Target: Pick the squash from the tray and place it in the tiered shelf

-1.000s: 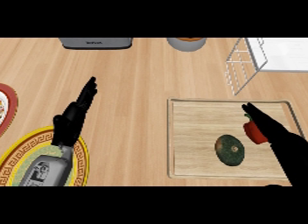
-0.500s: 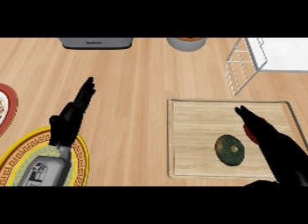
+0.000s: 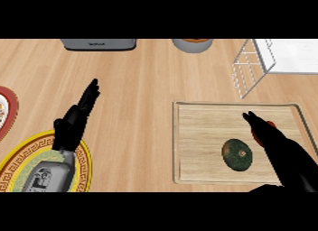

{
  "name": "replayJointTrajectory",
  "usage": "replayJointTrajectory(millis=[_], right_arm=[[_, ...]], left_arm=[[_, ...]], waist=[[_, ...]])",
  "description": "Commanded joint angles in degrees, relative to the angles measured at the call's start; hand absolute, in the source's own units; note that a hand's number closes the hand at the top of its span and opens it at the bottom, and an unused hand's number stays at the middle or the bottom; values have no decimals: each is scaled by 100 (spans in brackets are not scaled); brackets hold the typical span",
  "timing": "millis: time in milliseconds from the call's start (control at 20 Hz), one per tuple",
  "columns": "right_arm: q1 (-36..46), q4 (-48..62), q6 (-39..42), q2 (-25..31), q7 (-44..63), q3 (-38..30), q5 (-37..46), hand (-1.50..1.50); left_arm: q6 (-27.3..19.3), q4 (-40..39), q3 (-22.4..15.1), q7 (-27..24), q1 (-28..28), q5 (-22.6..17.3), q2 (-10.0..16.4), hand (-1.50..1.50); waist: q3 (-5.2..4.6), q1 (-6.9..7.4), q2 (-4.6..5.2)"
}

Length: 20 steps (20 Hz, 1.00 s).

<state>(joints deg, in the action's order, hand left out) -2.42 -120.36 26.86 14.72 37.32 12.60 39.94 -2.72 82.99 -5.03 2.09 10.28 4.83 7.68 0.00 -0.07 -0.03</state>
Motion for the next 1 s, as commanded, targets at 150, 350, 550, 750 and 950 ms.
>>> replayJointTrajectory(millis=[150, 350, 550, 750, 950], right_arm=[[-329, 935, -785, -182, -810, 242, 758, -150], [-107, 523, -47, -186, -467, -152, 452, -150], [-59, 1174, -440, -261, -1075, -181, 627, -150], [-222, 869, -345, -383, -929, -57, 725, -150], [198, 1521, -420, -606, -935, 23, 905, -150]], left_arm=[[213, 56, 114, 5, -24, -1, -16, 0], [235, -179, 240, -229, -76, 107, -110, 0], [320, 194, 284, 1, -162, 81, -96, 0], [296, 444, 308, -20, -379, 165, -91, 0], [336, -631, 407, -730, -105, 253, -180, 0]], waist=[[2, -1, 2], [0, -4, 0], [1, 5, 0], [0, 6, -2], [-1, 4, 7]])
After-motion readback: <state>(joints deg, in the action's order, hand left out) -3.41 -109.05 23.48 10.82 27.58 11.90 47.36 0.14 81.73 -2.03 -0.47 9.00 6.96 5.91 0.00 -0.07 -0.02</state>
